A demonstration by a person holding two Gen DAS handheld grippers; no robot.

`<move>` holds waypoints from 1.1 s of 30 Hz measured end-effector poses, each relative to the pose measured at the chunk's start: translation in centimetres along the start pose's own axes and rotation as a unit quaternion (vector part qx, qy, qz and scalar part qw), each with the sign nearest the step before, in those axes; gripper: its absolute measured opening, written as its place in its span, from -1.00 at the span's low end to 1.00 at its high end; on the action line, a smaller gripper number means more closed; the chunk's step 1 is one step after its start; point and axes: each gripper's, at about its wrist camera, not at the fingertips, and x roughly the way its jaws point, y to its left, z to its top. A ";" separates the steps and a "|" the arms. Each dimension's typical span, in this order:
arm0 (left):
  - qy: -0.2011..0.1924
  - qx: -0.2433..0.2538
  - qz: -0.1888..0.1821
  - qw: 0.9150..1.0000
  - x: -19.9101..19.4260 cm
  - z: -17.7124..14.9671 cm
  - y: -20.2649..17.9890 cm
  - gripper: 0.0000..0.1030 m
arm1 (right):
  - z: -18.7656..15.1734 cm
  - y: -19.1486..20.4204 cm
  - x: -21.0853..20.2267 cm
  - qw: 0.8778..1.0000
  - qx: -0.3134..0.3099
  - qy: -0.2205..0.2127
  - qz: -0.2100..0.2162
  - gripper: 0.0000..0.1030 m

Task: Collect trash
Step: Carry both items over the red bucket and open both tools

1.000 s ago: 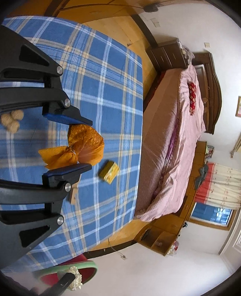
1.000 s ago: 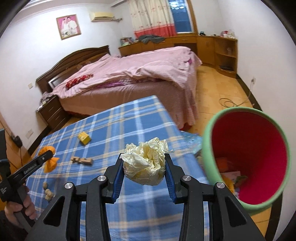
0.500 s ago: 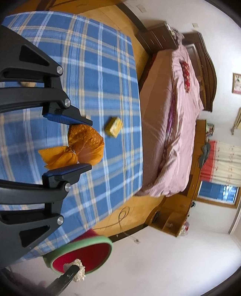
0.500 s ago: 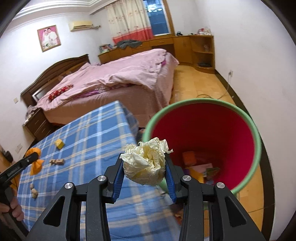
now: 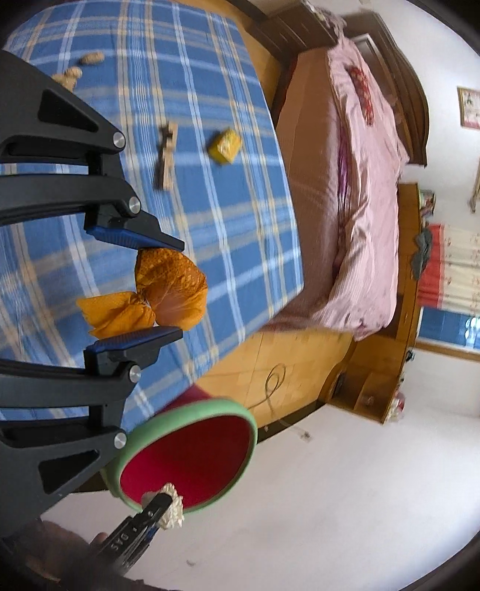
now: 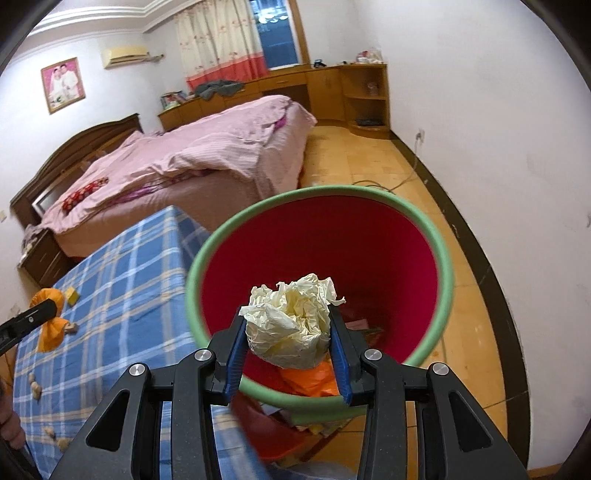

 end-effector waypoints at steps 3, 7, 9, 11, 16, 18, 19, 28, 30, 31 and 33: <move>0.006 0.010 -0.011 1.000 0.5 0.4 -1.7 -0.22 | -0.1 -1.1 0.4 1.000 0.010 0.002 -0.003 -0.21; 0.008 0.027 -0.023 0.999 1.2 0.7 -3.8 -0.22 | -0.1 -2.3 1.1 1.000 0.018 0.006 -0.007 -0.21; 0.011 0.034 -0.030 0.999 1.7 0.9 -4.6 -0.22 | -0.1 -2.8 1.4 1.000 0.019 0.008 -0.007 -0.21; 0.014 0.040 -0.037 0.998 2.3 1.0 -5.5 -0.22 | 0.1 -2.9 1.8 1.000 0.019 0.009 -0.009 -0.21; 0.024 0.058 -0.050 0.997 3.7 1.1 -7.8 -0.22 | 0.1 -3.7 2.5 1.000 0.021 0.011 -0.010 -0.16; 0.027 0.064 -0.056 0.996 4.2 1.2 -8.6 -0.22 | 0.2 -3.9 2.7 1.000 0.022 0.012 -0.004 -0.14; 0.028 0.066 -0.060 0.996 4.4 1.2 -8.9 -0.22 | 0.1 -4.1 2.8 1.000 0.022 0.013 0.000 -0.12; 0.037 0.089 -0.079 0.992 6.4 1.7 -11.9 -0.22 | -0.3 -5.4 3.1 0.999 0.032 0.013 0.012 0.11; 0.039 0.093 -0.082 0.992 6.7 1.6 -12.3 -0.22 | -0.4 -5.6 3.0 0.999 0.032 0.011 0.012 0.24; 0.039 0.095 -0.082 0.991 6.9 1.6 -12.5 -0.22 | -0.5 -5.8 3.0 0.999 0.033 0.010 0.012 0.25; 0.041 0.096 -0.084 0.991 7.2 1.6 -12.9 -0.22 | -0.4 -6.0 2.9 0.999 0.035 0.007 0.014 0.27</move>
